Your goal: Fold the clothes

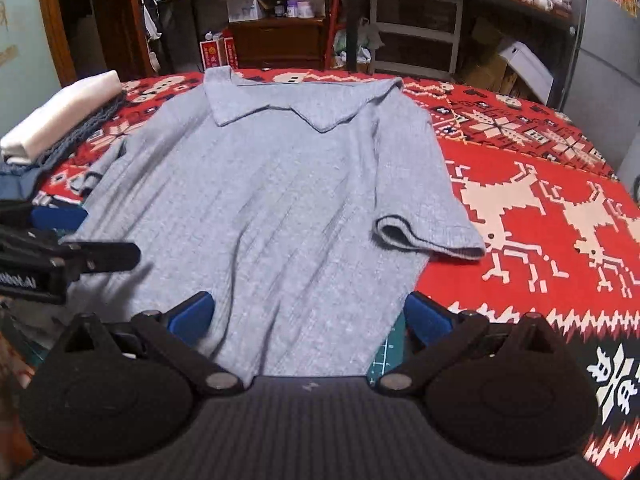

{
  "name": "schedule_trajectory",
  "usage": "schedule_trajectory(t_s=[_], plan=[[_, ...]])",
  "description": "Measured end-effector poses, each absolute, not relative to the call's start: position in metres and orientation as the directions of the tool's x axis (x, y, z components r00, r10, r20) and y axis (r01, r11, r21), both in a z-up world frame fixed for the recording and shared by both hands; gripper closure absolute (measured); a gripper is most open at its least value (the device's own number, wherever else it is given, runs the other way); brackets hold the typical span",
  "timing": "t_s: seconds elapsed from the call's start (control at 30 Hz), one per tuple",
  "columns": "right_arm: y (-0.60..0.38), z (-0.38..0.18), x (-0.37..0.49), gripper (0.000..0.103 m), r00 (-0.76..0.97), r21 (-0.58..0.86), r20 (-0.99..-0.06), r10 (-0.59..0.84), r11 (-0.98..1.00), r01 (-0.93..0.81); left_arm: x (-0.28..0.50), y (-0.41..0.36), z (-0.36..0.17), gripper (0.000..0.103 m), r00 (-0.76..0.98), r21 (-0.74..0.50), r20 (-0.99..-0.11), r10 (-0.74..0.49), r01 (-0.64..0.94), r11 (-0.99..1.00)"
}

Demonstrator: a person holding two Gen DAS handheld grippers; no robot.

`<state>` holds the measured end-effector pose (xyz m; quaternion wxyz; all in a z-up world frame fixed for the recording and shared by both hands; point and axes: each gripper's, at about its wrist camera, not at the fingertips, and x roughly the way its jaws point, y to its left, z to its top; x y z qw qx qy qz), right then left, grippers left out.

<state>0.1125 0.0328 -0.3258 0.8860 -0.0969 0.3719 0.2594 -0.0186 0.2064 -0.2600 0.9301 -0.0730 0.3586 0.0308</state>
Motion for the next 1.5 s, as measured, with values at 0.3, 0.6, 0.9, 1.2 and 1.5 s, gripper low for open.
schedule_trajectory(t_s=[0.3,0.6,0.9,1.2,1.5], plan=[[0.033,-0.328,0.108,0.0,0.629,0.037,-0.691,0.355,0.887,-0.46,-0.021,0.189,-0.268,0.0,0.739,-0.009,-0.671,0.063,-0.092,0.996],[0.036,-0.324,0.113,0.0,0.579,0.037,-0.741,0.34,0.882,-0.471,-0.022,0.186,-0.266,0.0,0.721,0.009,-0.69,0.068,-0.085,0.996],[0.038,-0.323,0.116,0.0,0.57,0.025,-0.752,0.332,0.878,-0.478,-0.017,0.186,-0.264,0.0,0.687,0.018,-0.725,0.055,-0.062,0.998],[0.006,-0.29,0.113,0.001,0.651,0.075,-0.654,0.385,0.889,-0.451,-0.009,0.188,-0.256,0.001,0.635,-0.009,-0.77,0.055,-0.097,0.995],[-0.037,-0.287,0.155,0.048,0.712,0.155,-0.64,0.289,0.956,-0.249,0.0,0.198,-0.24,0.008,0.631,-0.101,-0.775,0.033,-0.175,0.979]])
